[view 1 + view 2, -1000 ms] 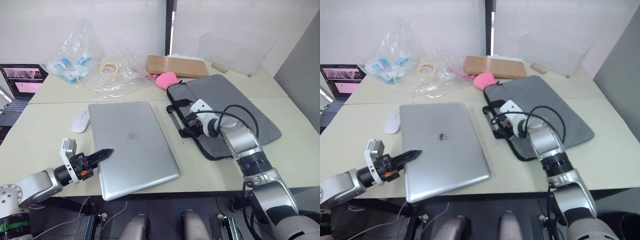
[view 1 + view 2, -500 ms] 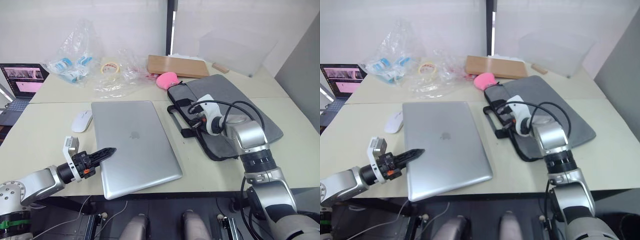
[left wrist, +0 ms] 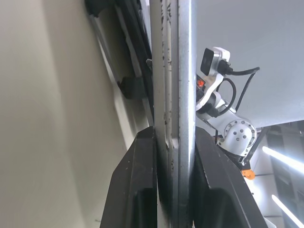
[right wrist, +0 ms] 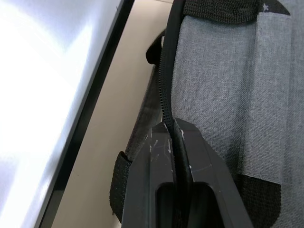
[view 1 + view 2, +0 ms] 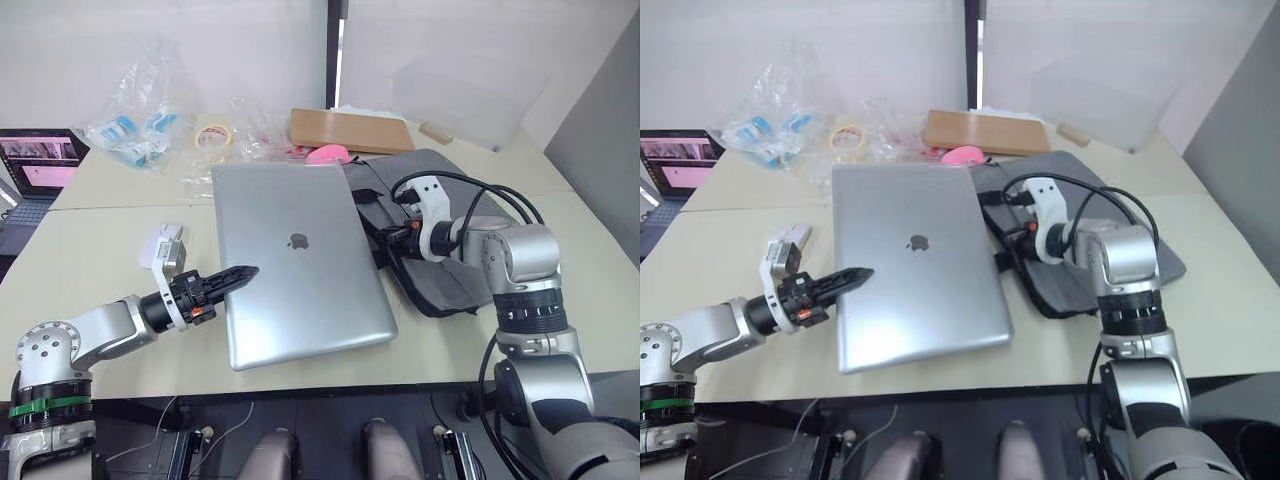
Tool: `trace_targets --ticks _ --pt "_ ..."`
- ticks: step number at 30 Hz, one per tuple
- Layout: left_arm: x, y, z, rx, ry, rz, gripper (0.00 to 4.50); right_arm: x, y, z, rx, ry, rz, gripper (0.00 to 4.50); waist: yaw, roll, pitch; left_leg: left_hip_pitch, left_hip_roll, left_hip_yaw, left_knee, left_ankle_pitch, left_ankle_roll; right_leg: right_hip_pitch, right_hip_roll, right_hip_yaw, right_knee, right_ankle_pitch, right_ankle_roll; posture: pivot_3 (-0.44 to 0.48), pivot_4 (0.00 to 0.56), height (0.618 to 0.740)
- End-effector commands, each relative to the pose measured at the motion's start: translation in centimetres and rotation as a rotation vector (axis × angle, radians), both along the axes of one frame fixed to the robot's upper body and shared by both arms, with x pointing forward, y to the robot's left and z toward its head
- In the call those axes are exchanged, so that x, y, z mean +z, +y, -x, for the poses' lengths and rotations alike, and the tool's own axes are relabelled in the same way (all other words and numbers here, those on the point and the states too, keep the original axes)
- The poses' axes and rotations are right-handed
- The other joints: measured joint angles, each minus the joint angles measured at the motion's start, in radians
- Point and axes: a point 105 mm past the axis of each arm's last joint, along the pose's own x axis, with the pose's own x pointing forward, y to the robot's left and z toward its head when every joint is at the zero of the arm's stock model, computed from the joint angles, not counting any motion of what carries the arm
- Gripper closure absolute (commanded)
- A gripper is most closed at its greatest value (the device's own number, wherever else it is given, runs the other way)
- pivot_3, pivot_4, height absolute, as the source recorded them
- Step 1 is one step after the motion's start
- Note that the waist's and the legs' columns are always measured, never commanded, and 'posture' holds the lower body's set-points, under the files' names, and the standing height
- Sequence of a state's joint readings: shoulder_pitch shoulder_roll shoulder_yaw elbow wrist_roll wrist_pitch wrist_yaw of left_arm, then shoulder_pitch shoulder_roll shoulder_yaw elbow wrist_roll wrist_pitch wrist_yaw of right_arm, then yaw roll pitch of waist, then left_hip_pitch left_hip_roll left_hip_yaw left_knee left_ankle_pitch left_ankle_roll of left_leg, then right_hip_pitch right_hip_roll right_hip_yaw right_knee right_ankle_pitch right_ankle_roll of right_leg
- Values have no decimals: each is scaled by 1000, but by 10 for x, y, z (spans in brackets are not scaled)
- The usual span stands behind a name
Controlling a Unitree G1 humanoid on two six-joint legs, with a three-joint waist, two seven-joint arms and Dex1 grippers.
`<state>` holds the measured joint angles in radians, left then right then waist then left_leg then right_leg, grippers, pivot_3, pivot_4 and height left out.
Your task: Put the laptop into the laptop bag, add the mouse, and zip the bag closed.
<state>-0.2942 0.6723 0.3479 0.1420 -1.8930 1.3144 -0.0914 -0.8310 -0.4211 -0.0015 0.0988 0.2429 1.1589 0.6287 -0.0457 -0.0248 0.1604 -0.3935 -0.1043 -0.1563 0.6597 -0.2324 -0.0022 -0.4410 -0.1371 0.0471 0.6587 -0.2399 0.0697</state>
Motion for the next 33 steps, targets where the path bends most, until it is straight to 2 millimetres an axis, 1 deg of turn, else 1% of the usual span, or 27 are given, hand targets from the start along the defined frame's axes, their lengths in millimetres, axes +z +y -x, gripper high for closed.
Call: trace_targets --ticks 1,7,9,10,12,16,20,23,26,28,31,33 --pt "26 9 4 -2 -89 99 4184 4 3 -1 -1 -66 18 4484 1 0 0 0 0 0 0 0 0 0 0 0 0 0 0 0 150 740" --pt "16 20 10 40 -50 80 4184 -9 7 1 16 -76 52 4484 2 0 0 0 0 0 0 0 0 0 0 1 -1 0 0 0 150 740" --pt "14 23 12 47 -46 75 4184 -10 7 2 19 -71 43 3840 3 0 0 0 0 0 0 0 0 0 0 1 -1 0 0 0 150 740" --pt "13 25 13 54 -44 74 4184 -11 6 1 15 -77 59 3599 3 0 0 0 0 0 0 0 0 0 0 0 -1 0 0 0 150 740" --pt "13 26 15 61 -44 70 4184 -13 5 0 14 -91 88 2939 4 0 0 0 0 0 0 0 0 0 0 0 -1 0 0 0 150 740" --pt "12 25 17 58 -48 66 4184 -18 5 1 41 -119 145 2939 6 0 0 0 0 0 0 0 0 0 0 0 -2 0 0 0 150 740" --pt "13 24 18 55 -52 62 4184 -20 8 1 55 -121 150 2939 5 0 0 0 0 0 0 0 0 0 0 0 -2 0 0 0 150 740" --pt "14 24 18 54 -56 58 4184 -21 6 0 51 -129 165 2939 5 0 0 0 0 0 0 0 0 0 0 0 -2 0 0 0 150 740" --pt "14 24 17 52 -56 56 4184 -21 3 -2 37 -130 163 3742 5 0 0 0 0 0 0 0 0 0 0 0 -2 0 0 0 150 740" --pt "15 23 16 48 -60 58 4184 -20 1 -3 24 -130 155 4407 5 0 0 0 0 0 0 0 0 0 1 0 -2 0 0 0 150 740" --pt "17 21 15 45 -67 61 4184 -16 -2 -4 14 -131 139 4461 6 0 0 0 0 0 0 0 0 1 1 0 -2 0 0 0 150 740" --pt "18 19 13 43 -70 72 4184 -7 -4 -4 2 -119 90 4461 6 0 0 0 0 0 0 0 0 1 1 0 -2 0 0 0 150 740"
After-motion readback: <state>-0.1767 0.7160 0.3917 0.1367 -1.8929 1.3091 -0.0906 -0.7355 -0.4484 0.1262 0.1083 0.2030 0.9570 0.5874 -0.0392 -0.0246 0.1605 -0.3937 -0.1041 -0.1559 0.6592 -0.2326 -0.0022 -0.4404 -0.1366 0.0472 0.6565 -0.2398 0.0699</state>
